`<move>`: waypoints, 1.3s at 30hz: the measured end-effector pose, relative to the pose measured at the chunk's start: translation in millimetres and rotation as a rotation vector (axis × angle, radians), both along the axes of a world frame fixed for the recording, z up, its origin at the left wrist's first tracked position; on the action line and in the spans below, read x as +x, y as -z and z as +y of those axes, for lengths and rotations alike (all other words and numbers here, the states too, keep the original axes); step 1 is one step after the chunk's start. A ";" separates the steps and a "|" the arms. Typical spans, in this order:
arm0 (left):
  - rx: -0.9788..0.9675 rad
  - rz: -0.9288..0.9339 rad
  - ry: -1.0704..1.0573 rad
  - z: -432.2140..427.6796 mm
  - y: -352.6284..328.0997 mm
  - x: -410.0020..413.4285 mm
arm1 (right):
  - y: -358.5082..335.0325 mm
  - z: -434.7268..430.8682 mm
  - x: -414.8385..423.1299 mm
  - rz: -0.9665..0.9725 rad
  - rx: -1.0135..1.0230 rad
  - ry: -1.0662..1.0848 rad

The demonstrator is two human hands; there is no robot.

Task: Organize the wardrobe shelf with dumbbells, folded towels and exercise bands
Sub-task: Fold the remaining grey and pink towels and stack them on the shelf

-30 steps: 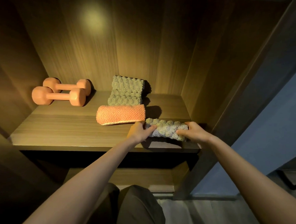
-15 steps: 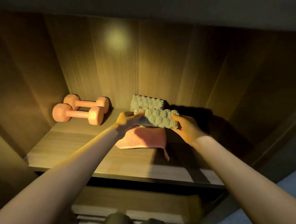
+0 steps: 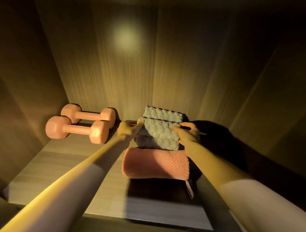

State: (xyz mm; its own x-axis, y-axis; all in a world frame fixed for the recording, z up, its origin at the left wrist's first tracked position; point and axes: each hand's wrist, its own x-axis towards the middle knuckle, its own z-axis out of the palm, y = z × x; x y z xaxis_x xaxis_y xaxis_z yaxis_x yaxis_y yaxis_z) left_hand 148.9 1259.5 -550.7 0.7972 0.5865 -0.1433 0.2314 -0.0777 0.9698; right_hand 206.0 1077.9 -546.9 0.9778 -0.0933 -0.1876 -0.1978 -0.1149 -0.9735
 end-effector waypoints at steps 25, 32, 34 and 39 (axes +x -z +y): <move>1.106 0.024 0.576 -36.5 23.0 -18.6 | -1.1 10.5 60.0 -0.120 -0.233 -0.217; 1.119 0.017 0.560 -37.8 28.8 -16.8 | -4.6 13.6 62.9 -0.040 -0.271 -0.129; 1.116 0.010 0.563 -37.2 30.4 -16.3 | -0.5 14.0 62.6 -0.019 -0.319 -0.112; 1.102 -0.009 0.554 -37.2 31.4 -16.3 | -0.2 19.4 54.5 -0.115 -0.353 -0.111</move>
